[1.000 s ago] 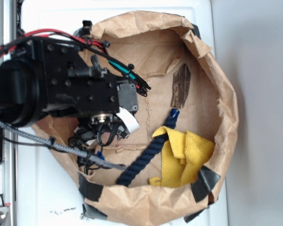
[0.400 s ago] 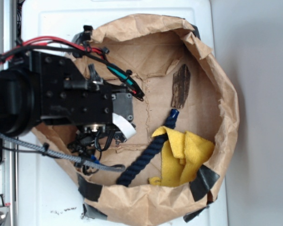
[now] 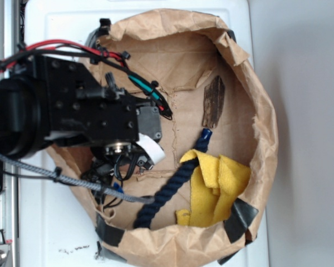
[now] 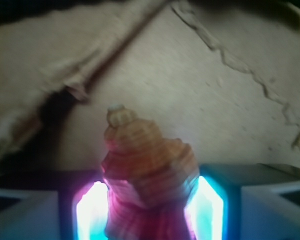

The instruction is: Grab the shell.

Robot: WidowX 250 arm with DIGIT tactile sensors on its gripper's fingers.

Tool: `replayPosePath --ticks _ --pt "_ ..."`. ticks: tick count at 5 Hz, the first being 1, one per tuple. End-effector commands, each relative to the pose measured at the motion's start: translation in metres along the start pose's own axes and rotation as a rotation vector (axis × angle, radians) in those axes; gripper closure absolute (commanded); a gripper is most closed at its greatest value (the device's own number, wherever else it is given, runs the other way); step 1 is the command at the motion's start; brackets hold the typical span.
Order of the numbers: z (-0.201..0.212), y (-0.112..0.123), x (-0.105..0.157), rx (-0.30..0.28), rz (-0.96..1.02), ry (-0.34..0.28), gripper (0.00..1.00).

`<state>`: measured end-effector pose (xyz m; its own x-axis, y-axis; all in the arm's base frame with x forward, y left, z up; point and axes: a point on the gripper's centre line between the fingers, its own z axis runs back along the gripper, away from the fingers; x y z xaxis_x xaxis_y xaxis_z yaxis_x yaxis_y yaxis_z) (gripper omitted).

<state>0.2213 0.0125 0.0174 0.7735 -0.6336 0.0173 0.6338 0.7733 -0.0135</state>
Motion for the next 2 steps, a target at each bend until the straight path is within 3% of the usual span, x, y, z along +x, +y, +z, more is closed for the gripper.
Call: replayPosePath --ticks 1,2 --pt "0.101 0.021 0.006 0.069 0.364 -0.194 1.00" --pt "0.135 0.008 0.012 0.099 0.612 -0.238 1.00"
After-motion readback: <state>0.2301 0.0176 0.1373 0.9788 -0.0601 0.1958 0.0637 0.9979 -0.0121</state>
